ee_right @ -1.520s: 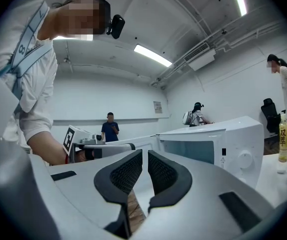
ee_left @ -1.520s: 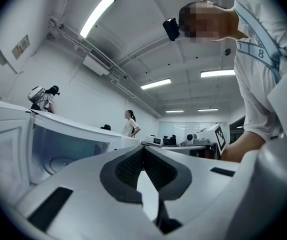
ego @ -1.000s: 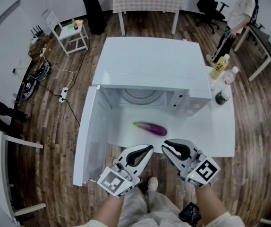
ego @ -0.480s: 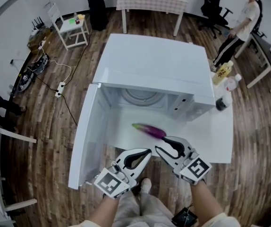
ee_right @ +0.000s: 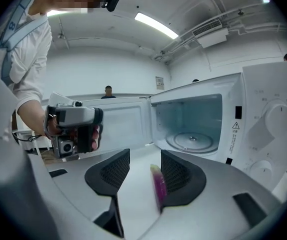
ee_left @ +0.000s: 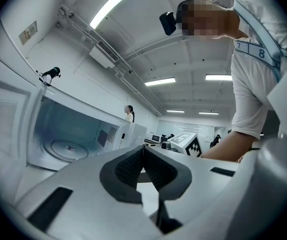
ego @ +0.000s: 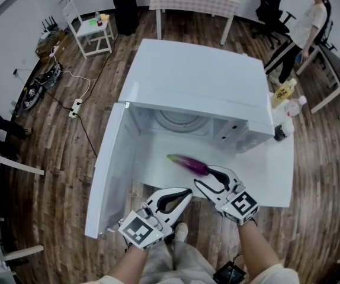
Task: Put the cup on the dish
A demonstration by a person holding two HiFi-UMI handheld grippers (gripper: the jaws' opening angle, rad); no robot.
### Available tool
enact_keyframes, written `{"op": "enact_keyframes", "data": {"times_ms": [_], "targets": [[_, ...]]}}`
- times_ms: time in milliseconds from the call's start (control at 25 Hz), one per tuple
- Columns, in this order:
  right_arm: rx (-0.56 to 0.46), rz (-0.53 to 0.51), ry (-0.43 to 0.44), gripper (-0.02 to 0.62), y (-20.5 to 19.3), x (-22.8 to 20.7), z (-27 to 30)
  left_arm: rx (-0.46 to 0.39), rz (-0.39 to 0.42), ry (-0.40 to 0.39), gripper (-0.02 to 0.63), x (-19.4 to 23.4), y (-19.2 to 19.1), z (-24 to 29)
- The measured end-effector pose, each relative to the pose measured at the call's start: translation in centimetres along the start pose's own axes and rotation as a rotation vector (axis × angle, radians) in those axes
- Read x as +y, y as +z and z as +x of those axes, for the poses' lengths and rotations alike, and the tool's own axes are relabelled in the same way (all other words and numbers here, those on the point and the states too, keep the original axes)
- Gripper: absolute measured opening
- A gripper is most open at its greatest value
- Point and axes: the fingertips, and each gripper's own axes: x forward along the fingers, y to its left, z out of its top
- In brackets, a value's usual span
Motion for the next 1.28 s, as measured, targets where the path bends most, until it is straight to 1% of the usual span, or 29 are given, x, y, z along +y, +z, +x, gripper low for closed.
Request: {"op": "enact_keyframes", "data": {"times_ms": [120, 240, 600, 680, 960, 1280], "targets": [[0.023, 0.002, -0.003, 0.203, -1.0, -0.5, 0.7, 0.007, -0.008, -0.005, 0.003, 0.1, -0.3, 0.0], [0.060, -0.027, -0.004, 0.219, -2.0, -1.1, 1.3, 0.010, -0.010, -0.008, 0.003, 0.2, -0.5, 0.0], [0.188, -0.088, -0.002, 0.221, -4.7, -2.5, 2.6, 0.016, -0.014, -0.009, 0.003, 0.2, -0.9, -0.5], [0.214, -0.100, -0.002, 0.230, -5.3, -2.7, 2.9, 0.019, -0.016, -0.011, 0.003, 0.3, -1.0, -0.4], [0.268, -0.139, -0.017, 0.249, -6.9, -2.9, 4.0, 0.016, -0.016, -0.024, 0.003, 0.4, -0.9, 0.1], [0.336, -0.186, -0.026, 0.249, -8.1, -3.9, 4.6, 0.013, -0.023, -0.021, 0.003, 0.9, -1.1, 0.3]]}}
